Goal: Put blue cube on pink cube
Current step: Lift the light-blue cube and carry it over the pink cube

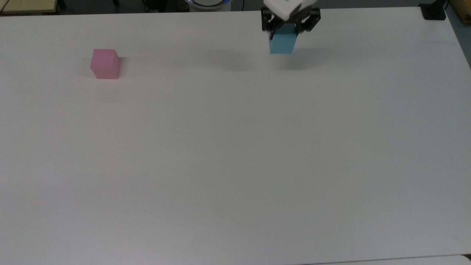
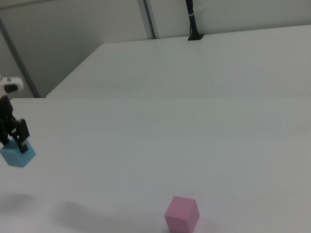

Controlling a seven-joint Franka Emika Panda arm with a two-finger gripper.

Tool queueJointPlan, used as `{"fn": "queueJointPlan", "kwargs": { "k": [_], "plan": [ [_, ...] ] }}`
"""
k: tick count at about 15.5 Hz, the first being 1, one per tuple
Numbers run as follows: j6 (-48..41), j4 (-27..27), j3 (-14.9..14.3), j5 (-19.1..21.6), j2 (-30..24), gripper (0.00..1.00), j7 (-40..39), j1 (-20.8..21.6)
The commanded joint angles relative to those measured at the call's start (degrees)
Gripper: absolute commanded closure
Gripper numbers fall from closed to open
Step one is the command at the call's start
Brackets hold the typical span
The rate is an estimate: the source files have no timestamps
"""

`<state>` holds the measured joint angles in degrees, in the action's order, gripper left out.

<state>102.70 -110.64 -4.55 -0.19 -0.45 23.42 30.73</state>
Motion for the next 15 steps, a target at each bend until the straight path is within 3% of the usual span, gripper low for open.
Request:
{"fn": "queueJointPlan", "kwargs": {
  "k": [1, 4, 11, 15],
  "plan": [
    [-7.24, 7.8, -0.37, 0.45, 0.18, 0.88, -4.24, -2.59],
    [-11.2, 10.44, -0.37, -1.12, 0.27, 0.88, -11.43, -8.03],
    [-10.24, 10.45, -0.37, -4.29, 0.8, 0.88, -29.72, -28.59],
    [-5.07, 7.82, -0.37, -5.17, 0.89, 0.86, -33.79, -37.3]
  ]
}}
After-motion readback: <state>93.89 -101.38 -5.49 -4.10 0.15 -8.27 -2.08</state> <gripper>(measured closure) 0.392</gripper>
